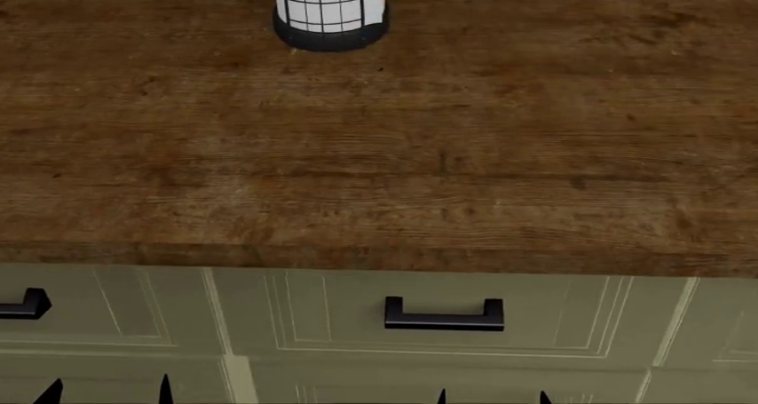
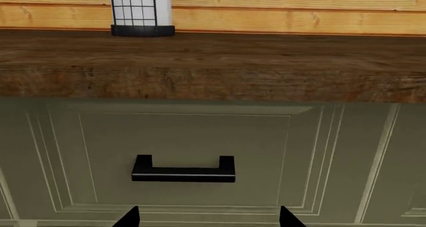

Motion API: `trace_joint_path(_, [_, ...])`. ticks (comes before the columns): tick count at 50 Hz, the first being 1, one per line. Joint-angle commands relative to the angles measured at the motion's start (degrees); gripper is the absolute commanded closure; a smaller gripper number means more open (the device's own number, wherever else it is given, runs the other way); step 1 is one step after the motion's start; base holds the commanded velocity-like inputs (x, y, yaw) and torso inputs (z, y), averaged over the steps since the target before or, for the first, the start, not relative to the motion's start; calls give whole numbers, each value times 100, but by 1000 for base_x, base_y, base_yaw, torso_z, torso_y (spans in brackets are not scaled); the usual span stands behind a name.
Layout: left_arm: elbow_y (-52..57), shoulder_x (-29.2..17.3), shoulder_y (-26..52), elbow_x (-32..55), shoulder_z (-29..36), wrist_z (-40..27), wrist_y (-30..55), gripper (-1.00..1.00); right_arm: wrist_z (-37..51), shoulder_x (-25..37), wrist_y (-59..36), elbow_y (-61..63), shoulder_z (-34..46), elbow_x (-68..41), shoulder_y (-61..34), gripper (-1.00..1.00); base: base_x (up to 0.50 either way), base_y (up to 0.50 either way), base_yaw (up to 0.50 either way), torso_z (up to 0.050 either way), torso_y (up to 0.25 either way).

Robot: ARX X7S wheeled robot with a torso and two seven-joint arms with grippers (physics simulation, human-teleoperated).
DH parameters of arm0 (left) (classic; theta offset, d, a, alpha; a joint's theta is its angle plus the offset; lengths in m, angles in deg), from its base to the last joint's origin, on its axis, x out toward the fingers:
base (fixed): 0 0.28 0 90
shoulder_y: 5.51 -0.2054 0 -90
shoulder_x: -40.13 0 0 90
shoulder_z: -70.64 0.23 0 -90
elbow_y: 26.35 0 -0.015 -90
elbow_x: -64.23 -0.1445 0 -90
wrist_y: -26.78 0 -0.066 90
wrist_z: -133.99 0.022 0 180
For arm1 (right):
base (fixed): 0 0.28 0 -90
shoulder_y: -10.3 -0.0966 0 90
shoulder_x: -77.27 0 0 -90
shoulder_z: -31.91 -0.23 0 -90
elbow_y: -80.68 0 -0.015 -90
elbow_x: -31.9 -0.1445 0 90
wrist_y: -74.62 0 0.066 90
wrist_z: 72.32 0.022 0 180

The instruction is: Navigate to the stove.

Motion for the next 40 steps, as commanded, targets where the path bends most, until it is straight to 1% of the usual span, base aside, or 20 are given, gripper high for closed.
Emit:
trace_joint_path(1, [47, 29, -95, -58, -8, 147, -226, -100, -86, -61, -48, 42, -95, 27, 18, -100, 0, -500, 0, 0, 0])
trace_joint_path(40, [7, -111, -63, 90, 167, -11, -269, -100, 71, 76, -21, 17, 79, -132, -13, -100, -4, -500, 0, 0, 0])
